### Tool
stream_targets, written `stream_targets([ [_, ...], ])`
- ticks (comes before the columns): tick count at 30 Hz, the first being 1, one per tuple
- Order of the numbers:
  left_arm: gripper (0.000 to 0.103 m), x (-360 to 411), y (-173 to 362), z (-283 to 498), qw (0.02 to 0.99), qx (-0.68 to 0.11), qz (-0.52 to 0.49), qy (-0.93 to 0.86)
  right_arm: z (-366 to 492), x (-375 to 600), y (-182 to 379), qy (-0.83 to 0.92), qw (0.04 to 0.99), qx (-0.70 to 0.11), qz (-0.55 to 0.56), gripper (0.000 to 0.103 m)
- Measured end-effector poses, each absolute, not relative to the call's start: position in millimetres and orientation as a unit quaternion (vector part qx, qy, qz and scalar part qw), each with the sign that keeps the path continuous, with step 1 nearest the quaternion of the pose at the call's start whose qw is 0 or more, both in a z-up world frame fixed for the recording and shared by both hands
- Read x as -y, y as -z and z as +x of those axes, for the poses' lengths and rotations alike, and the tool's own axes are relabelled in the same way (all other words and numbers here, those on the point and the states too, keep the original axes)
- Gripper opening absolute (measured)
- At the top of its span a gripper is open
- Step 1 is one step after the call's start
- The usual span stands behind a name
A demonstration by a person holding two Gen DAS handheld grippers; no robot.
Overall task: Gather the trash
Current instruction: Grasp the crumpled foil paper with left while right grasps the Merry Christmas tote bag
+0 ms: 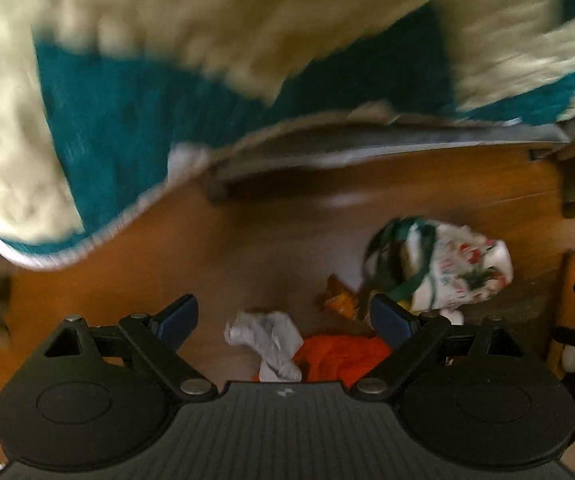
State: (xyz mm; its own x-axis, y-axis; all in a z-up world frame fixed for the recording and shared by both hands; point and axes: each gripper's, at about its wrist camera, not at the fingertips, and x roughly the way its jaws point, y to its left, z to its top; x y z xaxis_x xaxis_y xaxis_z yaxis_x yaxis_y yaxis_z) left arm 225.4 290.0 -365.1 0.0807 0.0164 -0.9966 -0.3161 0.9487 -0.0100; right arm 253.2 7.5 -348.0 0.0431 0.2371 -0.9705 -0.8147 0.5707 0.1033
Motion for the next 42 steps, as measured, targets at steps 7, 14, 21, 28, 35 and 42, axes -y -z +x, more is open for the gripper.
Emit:
stream_targets([
  [7, 0.094, -314.1, 450.3, 213.0, 0.662, -0.716, -0.172, -0.138, 250.2, -29.0, 413.0, -0.392, 0.643, -0.578, -0.315, 0.047],
  [14, 0.093, -321.9, 520.3, 195.6, 0.622, -0.749, -0.179, -0.145, 248.2, -50.4, 458.8, -0.412, 0.609, -0.577, -0.355, 0.047],
  [21, 0.085, -319.6, 563.0, 184.9, 0.594, -0.762, -0.214, -0.146, 247.6, -62.3, 492.5, -0.411, 0.594, -0.571, -0.39, 0.045],
  [28, 0.043, -322.7, 576.0, 184.3, 0.59, -0.758, -0.239, -0.145, 245.3, -66.8, 506.6, -0.406, 0.586, -0.565, -0.416, 0.042],
  [35, 0.022, -314.1, 571.1, 185.0, 0.603, -0.752, -0.23, -0.135, 242.2, -67.8, 509.3, -0.396, 0.587, -0.557, -0.434, 0.008],
  [42, 0.019, -309.6, 544.8, 185.7, 0.63, -0.736, -0.218, -0.121, 249.1, -62.2, 485.6, -0.368, 0.621, -0.554, -0.416, 0.002],
])
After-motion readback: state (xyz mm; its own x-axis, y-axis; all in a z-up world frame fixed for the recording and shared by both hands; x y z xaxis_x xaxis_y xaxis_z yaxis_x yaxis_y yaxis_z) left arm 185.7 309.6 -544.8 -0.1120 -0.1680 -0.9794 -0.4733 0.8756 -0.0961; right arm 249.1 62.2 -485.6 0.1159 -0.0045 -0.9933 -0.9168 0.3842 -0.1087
